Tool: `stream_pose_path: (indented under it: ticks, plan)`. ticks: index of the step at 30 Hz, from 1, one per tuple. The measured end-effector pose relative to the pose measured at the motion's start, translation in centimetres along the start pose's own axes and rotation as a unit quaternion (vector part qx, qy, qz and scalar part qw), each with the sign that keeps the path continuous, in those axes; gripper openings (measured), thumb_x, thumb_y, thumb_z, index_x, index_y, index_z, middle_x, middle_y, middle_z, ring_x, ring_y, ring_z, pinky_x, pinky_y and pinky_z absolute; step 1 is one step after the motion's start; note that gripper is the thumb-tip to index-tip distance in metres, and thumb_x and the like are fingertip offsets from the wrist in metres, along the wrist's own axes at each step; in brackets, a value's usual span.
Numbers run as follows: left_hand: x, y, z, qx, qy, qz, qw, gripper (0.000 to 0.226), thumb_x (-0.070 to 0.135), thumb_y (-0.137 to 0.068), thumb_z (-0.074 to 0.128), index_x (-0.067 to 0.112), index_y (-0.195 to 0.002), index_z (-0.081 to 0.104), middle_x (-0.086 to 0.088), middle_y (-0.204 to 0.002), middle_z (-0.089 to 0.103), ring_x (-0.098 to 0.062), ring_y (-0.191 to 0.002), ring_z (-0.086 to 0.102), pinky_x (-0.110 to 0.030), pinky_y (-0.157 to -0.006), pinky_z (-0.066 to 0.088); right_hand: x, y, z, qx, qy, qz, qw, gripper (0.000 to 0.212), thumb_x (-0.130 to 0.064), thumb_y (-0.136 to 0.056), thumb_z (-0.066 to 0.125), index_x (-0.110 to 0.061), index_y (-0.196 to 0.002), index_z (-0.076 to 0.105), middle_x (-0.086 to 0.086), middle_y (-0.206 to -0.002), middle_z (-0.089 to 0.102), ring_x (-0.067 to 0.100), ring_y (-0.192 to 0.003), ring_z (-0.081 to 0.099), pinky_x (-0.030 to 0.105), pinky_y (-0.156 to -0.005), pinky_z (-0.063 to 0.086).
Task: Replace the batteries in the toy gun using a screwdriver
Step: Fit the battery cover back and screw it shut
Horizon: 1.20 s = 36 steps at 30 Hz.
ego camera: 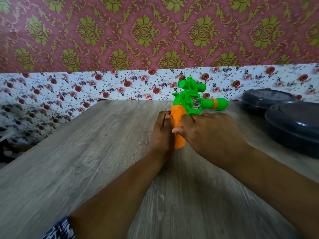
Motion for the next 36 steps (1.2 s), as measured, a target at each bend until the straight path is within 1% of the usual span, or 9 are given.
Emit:
stream_pose_path:
  ticks: [2, 7, 12, 15, 18, 22, 27, 30, 36]
  plan:
    - [0.2, 0.0, 0.1, 0.001, 0.037, -0.020, 0.999, 0.024, 0.025, -0.098, 0.038, 0.007, -0.100, 0.054, -0.011, -0.089, 0.058, -0.022, -0.082, 0.055, -0.030, -0.071, 0.047, 0.2, 0.0, 0.3, -0.019, -0.020, 0.011, 1.000, 0.043, -0.041, -0.085, 0.038, -0.012, -0.057, 0.051, 0.004, -0.041, 0.051, 0.024, -0.029, 0.046, 0.020, -0.043, 0.020]
    - [0.1, -0.4, 0.0, 0.018, 0.087, -0.044, 0.995, 0.019, 0.028, -0.086, 0.040, 0.019, -0.085, 0.057, -0.010, -0.088, 0.061, -0.023, -0.082, 0.057, -0.033, -0.075, 0.049, 0.7, 0.5, 0.3, -0.062, -0.086, -0.021, 0.994, 0.023, -0.020, -0.076, 0.057, -0.010, -0.095, 0.048, 0.006, -0.066, 0.059, 0.026, -0.036, 0.048, 0.025, -0.033, 0.031]
    - [0.3, -0.4, -0.1, 0.024, 0.102, -0.059, 0.993, 0.026, 0.010, -0.099, 0.036, 0.015, -0.083, 0.056, -0.004, -0.077, 0.060, -0.009, -0.067, 0.059, -0.019, -0.057, 0.050, 0.5, 0.0, -0.5, -0.051, -0.074, -0.051, 0.995, 0.021, -0.010, -0.078, 0.030, -0.011, -0.096, 0.041, 0.010, -0.078, 0.059, 0.027, -0.042, 0.048, 0.027, -0.039, 0.025]
    - [0.3, -0.5, -0.1, 0.028, 0.097, -0.071, 0.992, 0.025, 0.009, -0.098, 0.038, 0.016, -0.084, 0.056, -0.007, -0.082, 0.059, -0.019, -0.079, 0.056, -0.033, -0.073, 0.046, 0.0, 0.4, -0.5, -0.038, -0.051, -0.058, 0.996, 0.022, -0.008, -0.076, 0.036, -0.012, -0.098, 0.040, 0.010, -0.079, 0.062, 0.029, -0.047, 0.052, 0.028, -0.042, 0.028]
    - [0.5, -0.4, 0.0, 0.038, 0.095, -0.076, 0.992, 0.023, 0.011, -0.099, 0.038, 0.016, -0.086, 0.057, -0.010, -0.084, 0.059, -0.022, -0.080, 0.055, -0.035, -0.076, 0.045, -0.3, 0.6, -0.3, -0.029, -0.030, -0.022, 0.999, 0.017, -0.015, -0.074, 0.057, -0.013, -0.088, 0.049, 0.006, -0.061, 0.060, 0.028, -0.044, 0.053, 0.026, -0.045, 0.028]
    - [0.6, 0.1, 0.2, 0.026, 0.072, -0.048, 0.996, 0.020, 0.025, -0.098, 0.040, 0.013, -0.092, 0.055, -0.010, -0.087, 0.059, -0.020, -0.079, 0.055, -0.031, -0.071, 0.045, -0.1, 1.1, 0.4, -0.048, -0.007, 0.042, 0.998, 0.032, -0.032, -0.085, 0.044, -0.016, -0.059, 0.054, 0.004, -0.042, 0.052, 0.025, -0.033, 0.049, 0.024, -0.044, 0.033]
    - [0.6, 0.2, 0.3, 0.027, 0.027, -0.010, 0.999, 0.031, 0.034, -0.081, 0.035, 0.015, -0.092, 0.057, -0.007, -0.087, 0.060, -0.015, -0.076, 0.054, -0.026, -0.069, 0.043, 0.9, 0.7, 0.3, -0.159, -0.211, 0.178, 0.948, 0.034, -0.045, -0.095, 0.033, -0.023, -0.071, 0.043, 0.004, -0.070, 0.052, 0.027, -0.072, 0.057, 0.031, -0.058, 0.032]
    - [0.3, -0.1, 0.1, 0.034, 0.046, -0.037, 0.998, 0.025, 0.031, -0.082, 0.038, 0.017, -0.085, 0.059, -0.008, -0.083, 0.060, -0.021, -0.079, 0.054, -0.035, -0.075, 0.043, 0.5, 0.3, -0.1, -0.144, -0.235, 0.111, 0.955, 0.022, -0.037, -0.093, 0.043, -0.018, -0.103, 0.045, -0.002, -0.078, 0.053, 0.024, -0.068, 0.056, 0.031, -0.056, 0.035]
    - [0.3, -0.4, 0.0, 0.053, 0.082, -0.052, 0.994, 0.025, 0.007, -0.098, 0.036, 0.011, -0.082, 0.055, -0.013, -0.080, 0.054, -0.019, -0.077, 0.049, -0.031, -0.071, 0.042, -0.1, 0.8, 1.2, -0.012, -0.054, -0.041, 0.998, 0.013, -0.014, -0.079, 0.058, -0.012, -0.089, 0.051, 0.006, -0.076, 0.060, 0.027, -0.062, 0.055, 0.033, -0.054, 0.041]
Point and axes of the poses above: each hand's wrist, its own y-axis away from the middle knuckle, its own z-axis out of the palm, x = y × z, the point moved 1 cm from there along -y, towards the middle knuckle
